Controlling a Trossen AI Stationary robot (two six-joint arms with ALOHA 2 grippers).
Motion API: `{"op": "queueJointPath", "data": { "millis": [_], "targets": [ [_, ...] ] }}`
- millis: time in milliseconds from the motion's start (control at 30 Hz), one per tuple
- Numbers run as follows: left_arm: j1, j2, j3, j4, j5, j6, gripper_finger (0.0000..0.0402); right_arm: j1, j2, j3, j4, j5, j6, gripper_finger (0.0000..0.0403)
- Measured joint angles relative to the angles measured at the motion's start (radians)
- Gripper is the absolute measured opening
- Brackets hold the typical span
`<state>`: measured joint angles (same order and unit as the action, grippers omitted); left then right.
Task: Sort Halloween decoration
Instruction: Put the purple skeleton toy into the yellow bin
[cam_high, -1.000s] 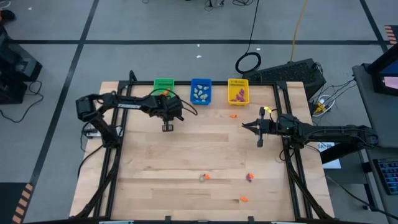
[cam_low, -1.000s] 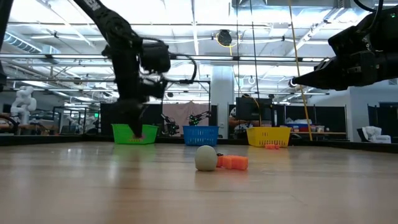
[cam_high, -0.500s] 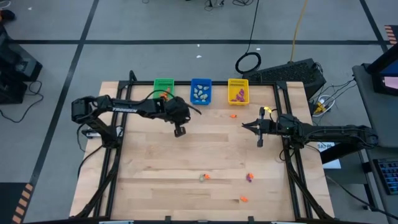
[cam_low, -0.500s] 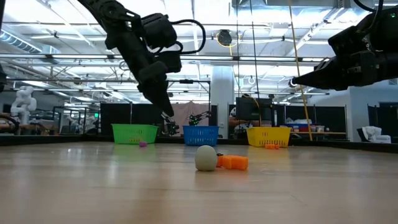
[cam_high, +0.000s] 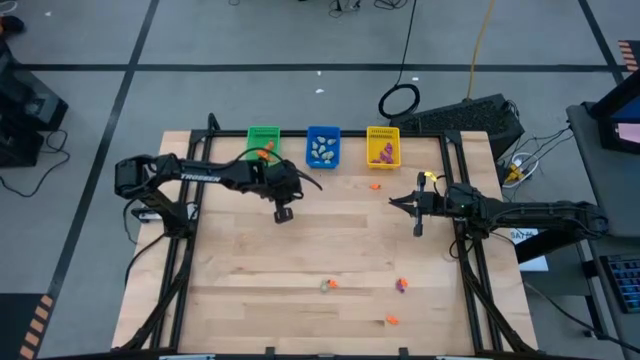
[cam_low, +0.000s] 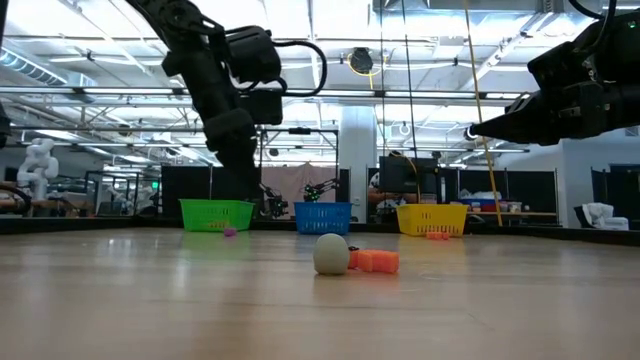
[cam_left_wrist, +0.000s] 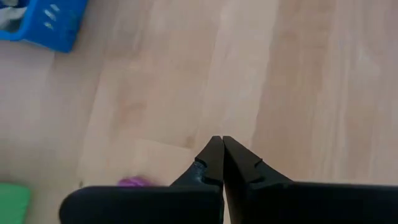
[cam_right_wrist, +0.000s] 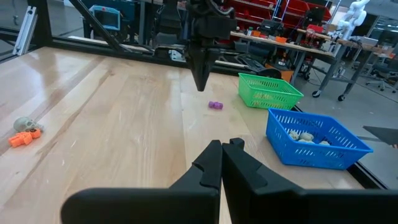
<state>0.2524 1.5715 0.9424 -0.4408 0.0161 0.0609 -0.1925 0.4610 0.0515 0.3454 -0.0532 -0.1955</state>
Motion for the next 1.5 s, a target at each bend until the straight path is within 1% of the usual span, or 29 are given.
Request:
{"op": "queueJointPath", "data": {
  "millis": [67, 167, 367, 433, 533, 633, 800, 900, 1033, 1233, 1400, 1500],
  "targets": [
    [0.004, 0.000, 0.000, 0.001, -0.024, -0.001, 0.0000, 0.000, 0.000, 0.000, 0.000, 0.000, 0.000, 0.0000],
    [0.004, 0.000, 0.000, 0.002, -0.098, 0.005, 0.0000, 0.000, 0.000, 0.000, 0.000, 0.000, 0.000, 0.0000],
    [0.027, 0.011, 0.001, -0.021, -0.100, 0.045, 0.0001, 0.000, 0.000, 0.000, 0.000, 0.000, 0.000, 0.0000],
    [0.046, 0.016, 0.001, -0.044, -0.101, 0.034, 0.0008, 0.000, 0.000, 0.000, 0.000, 0.000, 0.000, 0.0000],
    [0.085, 0.026, 0.003, -0.049, -0.100, -0.060, 0.0035, 0.000, 0.000, 0.000, 0.000, 0.000, 0.000, 0.0000],
    [0.112, 0.032, 0.000, -0.091, -0.096, -0.153, 0.0076, 0.000, 0.000, 0.000, 0.000, 0.000, 0.000, 0.0000],
    [0.133, 0.056, 0.001, -0.099, -0.094, -0.274, 0.0143, 0.000, 0.000, 0.000, 0.000, 0.000, 0.000, 0.0000],
    [0.143, 0.084, 0.001, -0.104, -0.065, -0.315, 0.0160, 0.000, 0.000, 0.000, 0.000, 0.000, 0.000, 0.0000],
    [0.144, 0.129, 0.000, -0.088, -0.053, -0.326, 0.0153, 0.000, 0.000, 0.000, 0.000, 0.000, 0.000, 0.0000],
    [0.147, 0.172, 0.005, -0.049, -0.063, -0.317, 0.0119, 0.000, 0.000, 0.000, 0.000, 0.000, 0.000, 0.0000],
    [0.147, 0.174, 0.004, -0.055, -0.071, -0.278, 0.0076, 0.000, 0.000, 0.000, 0.000, 0.000, 0.000, 0.0000],
    [0.146, 0.174, 0.004, -0.058, -0.073, -0.220, 0.0043, 0.000, 0.000, 0.000, 0.000, 0.000, 0.000, 0.0000]
  ]
}}
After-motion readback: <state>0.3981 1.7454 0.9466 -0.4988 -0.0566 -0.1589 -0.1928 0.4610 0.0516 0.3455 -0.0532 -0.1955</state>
